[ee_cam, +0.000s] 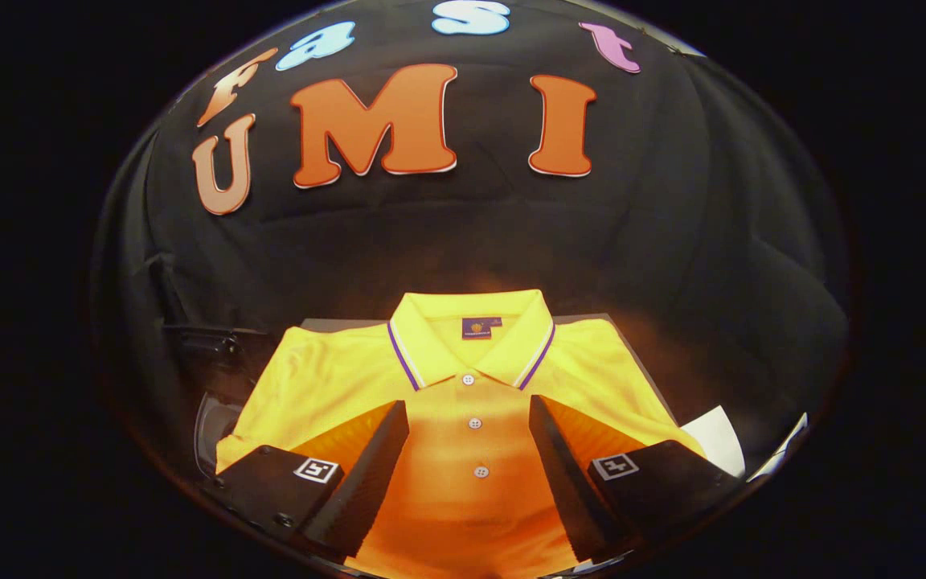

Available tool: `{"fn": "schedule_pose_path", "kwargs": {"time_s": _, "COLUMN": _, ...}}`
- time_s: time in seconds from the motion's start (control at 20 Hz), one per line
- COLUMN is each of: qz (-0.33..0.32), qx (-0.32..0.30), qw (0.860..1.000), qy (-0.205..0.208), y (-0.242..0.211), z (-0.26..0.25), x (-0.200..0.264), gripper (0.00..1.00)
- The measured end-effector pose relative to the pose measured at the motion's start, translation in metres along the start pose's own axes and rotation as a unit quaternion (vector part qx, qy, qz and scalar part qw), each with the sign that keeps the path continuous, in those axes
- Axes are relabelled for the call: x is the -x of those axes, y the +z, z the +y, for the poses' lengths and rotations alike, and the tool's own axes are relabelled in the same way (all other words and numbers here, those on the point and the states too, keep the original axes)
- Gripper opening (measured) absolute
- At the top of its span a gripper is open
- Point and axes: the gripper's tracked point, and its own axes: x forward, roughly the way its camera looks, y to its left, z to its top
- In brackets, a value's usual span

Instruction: Put the clothes into the washing machine and then close the washing machine lid.

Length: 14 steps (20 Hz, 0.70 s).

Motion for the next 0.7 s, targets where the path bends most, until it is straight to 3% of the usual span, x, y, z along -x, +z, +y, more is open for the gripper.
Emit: {"fn": "schedule_pose_path", "kwargs": {"time_s": 0.7, "qz": 0.095, "qx": -0.002, "qw": 0.995, "qy": -0.003, "y": -0.018, "z": 0.002, "x": -0.022, "gripper": 0.98}}
